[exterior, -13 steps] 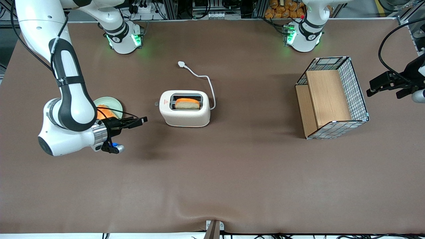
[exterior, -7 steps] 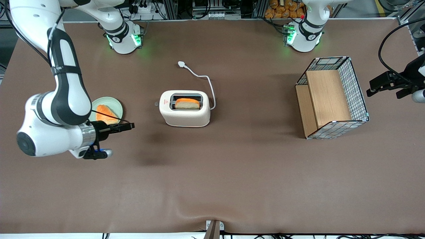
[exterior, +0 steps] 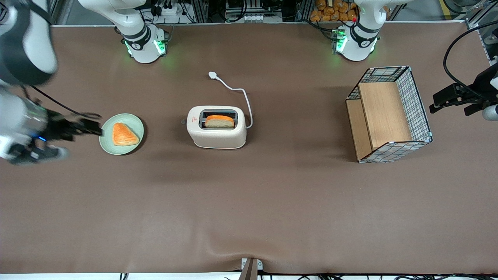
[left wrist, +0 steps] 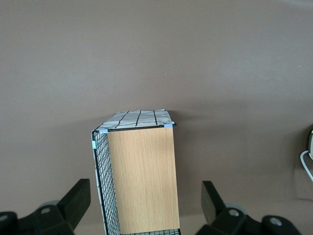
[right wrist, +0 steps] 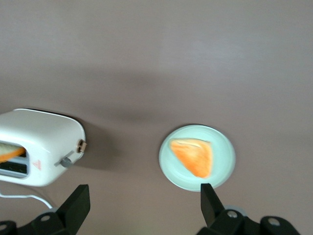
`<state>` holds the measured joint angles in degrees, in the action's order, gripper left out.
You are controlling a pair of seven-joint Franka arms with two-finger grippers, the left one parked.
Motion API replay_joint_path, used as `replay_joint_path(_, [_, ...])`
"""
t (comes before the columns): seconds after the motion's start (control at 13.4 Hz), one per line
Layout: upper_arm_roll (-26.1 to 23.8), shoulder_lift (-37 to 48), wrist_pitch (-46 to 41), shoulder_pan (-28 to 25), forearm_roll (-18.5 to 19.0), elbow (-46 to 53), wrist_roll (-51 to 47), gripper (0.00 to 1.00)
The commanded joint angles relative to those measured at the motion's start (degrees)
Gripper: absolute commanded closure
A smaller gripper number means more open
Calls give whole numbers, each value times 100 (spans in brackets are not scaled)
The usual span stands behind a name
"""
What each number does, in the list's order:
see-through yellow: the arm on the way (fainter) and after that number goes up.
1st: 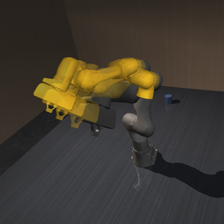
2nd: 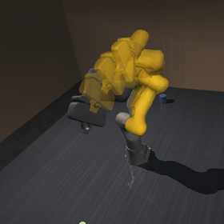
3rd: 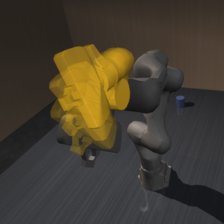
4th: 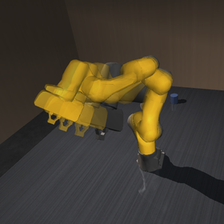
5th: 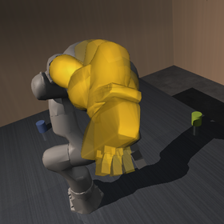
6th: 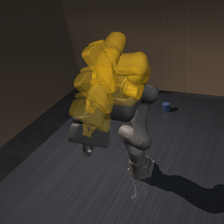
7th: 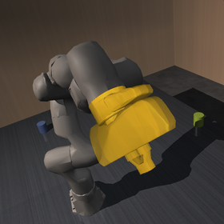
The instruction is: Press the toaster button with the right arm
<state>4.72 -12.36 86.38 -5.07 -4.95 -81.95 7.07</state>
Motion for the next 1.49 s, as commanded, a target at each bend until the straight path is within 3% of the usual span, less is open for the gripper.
replay_joint_path(0.0, [-86,733,-121,347,284,-427,162,0])
replay_joint_path(0.3, [-103,1482,-646,708,301,-718,85,0])
replay_joint_path(0.52, [-103,1421,-719,727,302,-656,-529,0])
replay_joint_path(0.82, [-95,1325,-184,700,337,-647,-567,0])
replay_joint_path(1.41, [-77,1342,-921,621,521,-287,-953,0])
